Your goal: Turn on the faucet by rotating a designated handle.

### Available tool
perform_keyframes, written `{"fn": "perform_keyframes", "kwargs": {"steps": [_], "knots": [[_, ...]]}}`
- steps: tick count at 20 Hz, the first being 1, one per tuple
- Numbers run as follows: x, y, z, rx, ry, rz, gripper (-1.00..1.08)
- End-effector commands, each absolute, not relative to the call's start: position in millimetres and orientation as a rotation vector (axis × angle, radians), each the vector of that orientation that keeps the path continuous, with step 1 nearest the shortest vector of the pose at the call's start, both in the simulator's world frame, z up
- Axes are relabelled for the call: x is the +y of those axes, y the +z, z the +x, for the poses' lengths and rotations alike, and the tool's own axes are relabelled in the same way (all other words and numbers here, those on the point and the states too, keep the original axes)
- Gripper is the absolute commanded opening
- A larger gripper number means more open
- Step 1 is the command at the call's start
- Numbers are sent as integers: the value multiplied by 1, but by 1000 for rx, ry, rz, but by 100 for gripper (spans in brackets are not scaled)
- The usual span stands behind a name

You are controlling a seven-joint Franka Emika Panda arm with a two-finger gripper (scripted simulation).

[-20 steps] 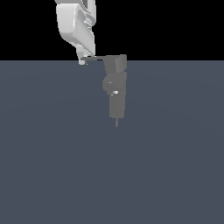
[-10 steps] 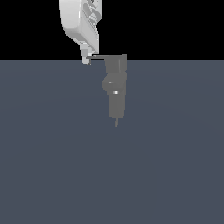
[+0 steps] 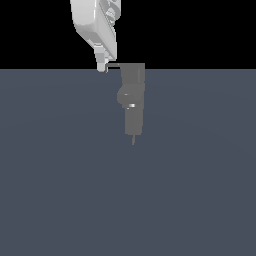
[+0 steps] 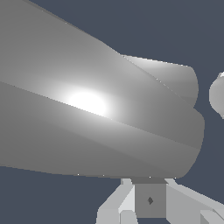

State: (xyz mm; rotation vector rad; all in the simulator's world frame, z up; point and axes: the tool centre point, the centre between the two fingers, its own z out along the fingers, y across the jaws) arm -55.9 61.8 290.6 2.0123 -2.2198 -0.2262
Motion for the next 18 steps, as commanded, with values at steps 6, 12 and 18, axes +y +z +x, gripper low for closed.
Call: {"fn": "perform_keyframes", "kwargs": {"steps": [6, 12, 18], "knots": [[54, 293, -68, -2217, -224, 2012, -100], [14, 295, -74, -2223, -223, 2010, -100], [-28, 297, -80, -2229, -222, 2007, -100]]}}
